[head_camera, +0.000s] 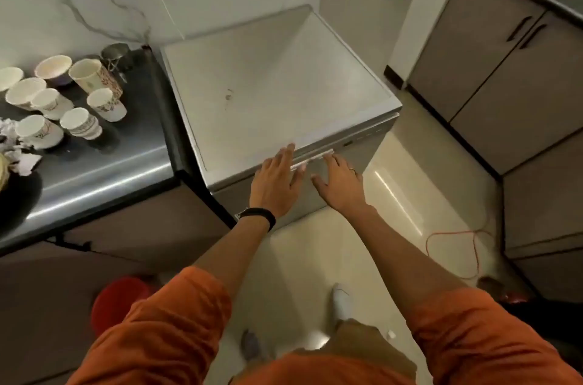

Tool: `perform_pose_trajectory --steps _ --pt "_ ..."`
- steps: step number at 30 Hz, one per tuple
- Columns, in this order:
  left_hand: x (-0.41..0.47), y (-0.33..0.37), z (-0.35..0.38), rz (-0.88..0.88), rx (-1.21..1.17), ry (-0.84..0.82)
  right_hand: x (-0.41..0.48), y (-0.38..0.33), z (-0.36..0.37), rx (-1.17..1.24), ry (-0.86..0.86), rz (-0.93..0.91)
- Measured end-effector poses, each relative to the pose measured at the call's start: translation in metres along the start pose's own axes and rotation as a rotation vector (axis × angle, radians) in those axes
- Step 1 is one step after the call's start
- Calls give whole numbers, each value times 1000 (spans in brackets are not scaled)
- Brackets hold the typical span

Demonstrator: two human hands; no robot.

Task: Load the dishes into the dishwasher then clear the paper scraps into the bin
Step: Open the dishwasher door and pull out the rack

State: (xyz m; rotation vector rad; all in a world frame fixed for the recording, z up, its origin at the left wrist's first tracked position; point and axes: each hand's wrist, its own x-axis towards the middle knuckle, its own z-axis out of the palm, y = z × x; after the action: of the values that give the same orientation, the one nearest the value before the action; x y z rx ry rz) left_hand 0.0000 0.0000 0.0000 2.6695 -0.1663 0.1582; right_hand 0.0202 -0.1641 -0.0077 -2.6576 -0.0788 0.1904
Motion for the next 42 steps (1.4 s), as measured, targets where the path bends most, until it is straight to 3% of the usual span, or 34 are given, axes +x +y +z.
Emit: perform_pose_trajectory --steps 6,9,13,17,21,24,29,31,33,35,37,39,42 --pt "29 25 57 -488 -420 -48 57 44 18 347 -246 145" --pt "50 30 77 -831 -819 29 77 53 26 664 -303 251" --pt "77 36 84 -1217 -1365 169 109 55 40 1117 -357 557" --pt "91 38 93 -1337 -1644 279 135 53 46 1484 -356 808" --pt "99 38 105 -1342 -1794 379 141 50 44 1696 -346 873" --pt "98 35 108 -1329 -1866 405 140 52 44 1711 -374 841" --pt "69 44 120 -1367 -1658 312 115 66 43 1509 -360 850" --pt "51 54 120 -1371 -1395 186 95 74 42 1394 -328 875" --pt "32 62 119 -1265 -1012 58 72 85 38 1097 -282 811" --pt "14 64 112 -973 -510 37 49 99 28 589 -205 585" --pt "13 59 101 -659 -152 76 44 103 15 264 -56 266" --pt "21 47 94 -449 -28 39 57 96 7 149 47 -104" --pt "32 23 98 -341 108 -193 86 82 14 -66 -180 -399"
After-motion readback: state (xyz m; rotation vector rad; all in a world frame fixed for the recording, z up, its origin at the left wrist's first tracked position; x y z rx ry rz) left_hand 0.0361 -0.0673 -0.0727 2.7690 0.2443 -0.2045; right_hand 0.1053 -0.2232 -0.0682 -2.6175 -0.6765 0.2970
